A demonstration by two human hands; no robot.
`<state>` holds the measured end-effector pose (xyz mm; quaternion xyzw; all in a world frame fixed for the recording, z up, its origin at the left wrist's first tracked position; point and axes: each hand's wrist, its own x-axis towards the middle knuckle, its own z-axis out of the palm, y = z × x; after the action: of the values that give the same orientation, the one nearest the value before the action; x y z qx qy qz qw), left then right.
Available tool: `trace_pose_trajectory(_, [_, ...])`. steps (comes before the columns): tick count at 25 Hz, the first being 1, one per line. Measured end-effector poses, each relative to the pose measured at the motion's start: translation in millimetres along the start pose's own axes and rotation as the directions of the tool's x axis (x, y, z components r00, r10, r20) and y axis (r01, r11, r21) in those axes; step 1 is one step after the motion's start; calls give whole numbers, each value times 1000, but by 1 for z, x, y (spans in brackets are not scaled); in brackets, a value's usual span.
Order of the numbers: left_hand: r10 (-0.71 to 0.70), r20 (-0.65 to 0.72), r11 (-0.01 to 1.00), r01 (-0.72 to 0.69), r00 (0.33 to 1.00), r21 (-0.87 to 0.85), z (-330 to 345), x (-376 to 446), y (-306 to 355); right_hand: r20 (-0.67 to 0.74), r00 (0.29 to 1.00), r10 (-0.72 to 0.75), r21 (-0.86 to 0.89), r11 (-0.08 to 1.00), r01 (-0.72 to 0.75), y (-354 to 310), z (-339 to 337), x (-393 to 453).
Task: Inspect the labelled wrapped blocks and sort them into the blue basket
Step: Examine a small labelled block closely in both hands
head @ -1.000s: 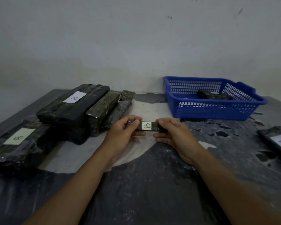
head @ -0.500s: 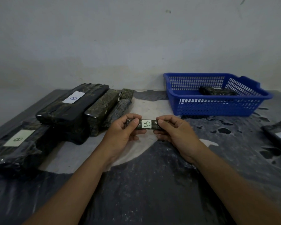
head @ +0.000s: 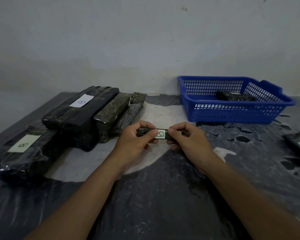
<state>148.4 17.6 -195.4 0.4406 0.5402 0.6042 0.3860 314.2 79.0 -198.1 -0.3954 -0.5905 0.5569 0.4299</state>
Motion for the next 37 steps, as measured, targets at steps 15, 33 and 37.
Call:
trace_pose_trajectory(15, [-1,87,1000,2,996,-11,-2,-2,0,13,998,-59,-127,990,60,1,0,-1])
trace_pose_trajectory(33, [-86,158,954,127,984,-272,-15,3,2,169,982,83,288,949,-130,-3,-12,6])
trace_pose_trajectory(37, [-103,152,945,144,983,-292,-14,3,2,168,981,98,281,949,-143,-3,-12,5])
